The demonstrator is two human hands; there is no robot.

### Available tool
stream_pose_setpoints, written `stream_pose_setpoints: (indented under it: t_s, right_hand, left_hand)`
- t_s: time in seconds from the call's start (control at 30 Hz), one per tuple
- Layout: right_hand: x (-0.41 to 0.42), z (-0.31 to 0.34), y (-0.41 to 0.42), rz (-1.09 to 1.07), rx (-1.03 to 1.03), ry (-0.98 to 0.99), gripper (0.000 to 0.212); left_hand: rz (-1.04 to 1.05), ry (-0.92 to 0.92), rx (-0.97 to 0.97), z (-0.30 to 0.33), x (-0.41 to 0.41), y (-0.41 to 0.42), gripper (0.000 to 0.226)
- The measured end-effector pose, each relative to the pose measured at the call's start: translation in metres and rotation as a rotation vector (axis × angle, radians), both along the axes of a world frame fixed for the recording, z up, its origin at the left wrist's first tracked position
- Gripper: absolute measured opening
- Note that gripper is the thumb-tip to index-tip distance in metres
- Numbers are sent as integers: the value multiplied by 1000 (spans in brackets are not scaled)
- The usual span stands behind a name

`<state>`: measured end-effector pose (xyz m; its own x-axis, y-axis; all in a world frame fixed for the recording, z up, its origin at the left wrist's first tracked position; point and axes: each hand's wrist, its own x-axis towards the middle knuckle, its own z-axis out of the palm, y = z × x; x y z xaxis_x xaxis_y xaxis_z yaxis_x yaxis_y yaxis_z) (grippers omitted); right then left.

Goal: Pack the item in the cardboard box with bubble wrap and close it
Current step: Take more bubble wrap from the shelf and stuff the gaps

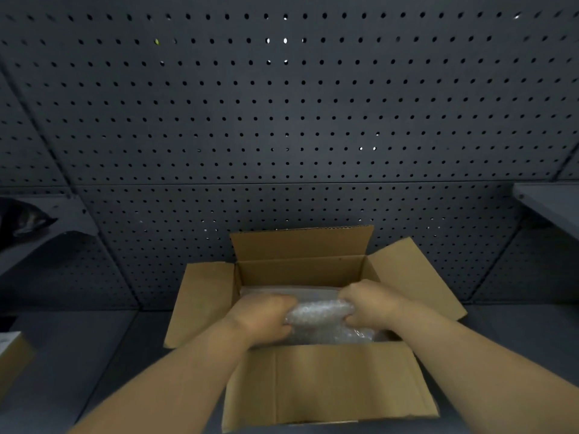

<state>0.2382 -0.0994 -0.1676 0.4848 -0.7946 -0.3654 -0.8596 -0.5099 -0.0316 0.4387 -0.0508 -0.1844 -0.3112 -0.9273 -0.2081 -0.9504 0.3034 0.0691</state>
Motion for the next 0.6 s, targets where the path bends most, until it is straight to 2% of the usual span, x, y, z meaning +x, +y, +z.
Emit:
stream_pose_setpoints:
  t_s: [0.07,0.23,0.27,0.37,0.4,0.5,0.6]
  right_hand:
    - [3,-5,-1,-5,69,31,18]
    - [6,-17,-1,-32,191,80,37]
    - [6,-18,-1,-20,193,93,35]
    - [6,-19,-3,13,247,103,11]
    - [7,-19,-3,8,271,94,11]
    - [8,-22,-2,-10,352,78,30]
    - [9,-27,-2,-28,381,43,33]
  left_hand:
    - [-2,31,114,-5,0,-2,23]
    - [58,106,318,-13,1,-10,45]
    - [78,129,351,-14,2,-11,47]
    - [102,167,414,-16,2,-15,48]
    - [115,172,432,-17,3,-15,49]
    - [157,193,490,-21,4,-16,49]
    - [184,230,513,-22,5,-15,47]
